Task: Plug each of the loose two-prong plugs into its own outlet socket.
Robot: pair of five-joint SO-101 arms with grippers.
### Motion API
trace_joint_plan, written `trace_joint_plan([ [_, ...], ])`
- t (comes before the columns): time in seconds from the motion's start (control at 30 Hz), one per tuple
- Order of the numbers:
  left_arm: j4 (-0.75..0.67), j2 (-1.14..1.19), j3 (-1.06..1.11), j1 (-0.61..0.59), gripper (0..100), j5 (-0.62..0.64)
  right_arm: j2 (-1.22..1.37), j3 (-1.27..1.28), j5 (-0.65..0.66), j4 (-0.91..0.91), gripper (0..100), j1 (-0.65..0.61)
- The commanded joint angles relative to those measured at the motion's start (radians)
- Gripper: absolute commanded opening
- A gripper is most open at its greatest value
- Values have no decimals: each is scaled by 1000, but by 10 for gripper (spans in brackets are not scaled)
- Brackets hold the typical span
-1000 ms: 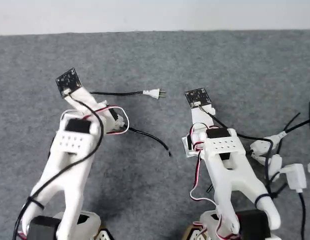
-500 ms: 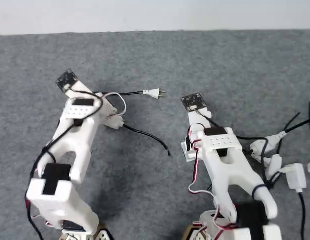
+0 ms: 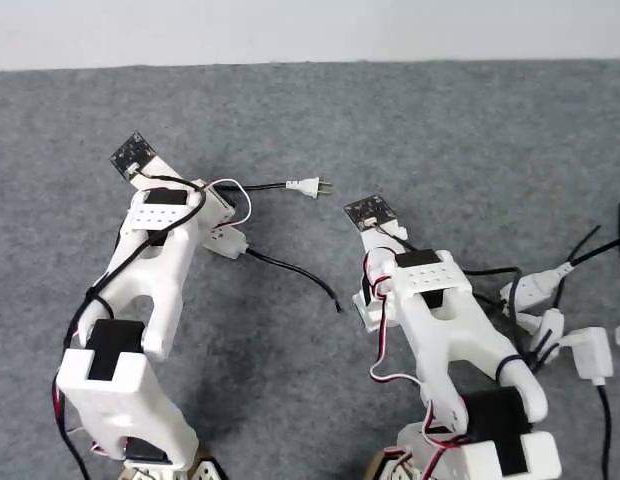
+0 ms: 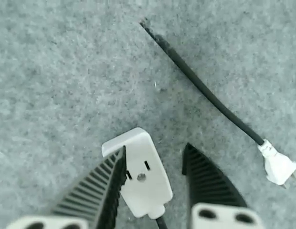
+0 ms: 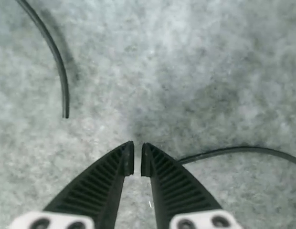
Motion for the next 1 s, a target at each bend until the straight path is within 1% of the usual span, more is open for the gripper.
trace_joint_plan([
  [0.0, 11, 6, -8, 11, 199, 12, -7, -57, 12, 10, 30, -5],
  [0.1, 11, 6, -12, 12, 183, 25, -7, -57, 12, 10, 30, -5],
  [0.2, 11, 6, -13, 15, 181, 78, -7, -57, 12, 10, 30, -5],
  [0.53, 38, 6, -15, 94, 181, 81, -7, -57, 14, 12, 30, -5],
  [0.67, 46, 11, -5, 81, 181, 80, -7, -57, 14, 12, 30, -5],
  [0.73, 78, 9, -5, 64, 181, 81, -7, -57, 14, 12, 30, -5],
  [0.83, 83, 8, -2, 43, 181, 80, -7, -57, 14, 12, 30, -5],
  [0.97, 117, 8, -2, 40, 181, 77, -7, -57, 14, 12, 30, -5],
])
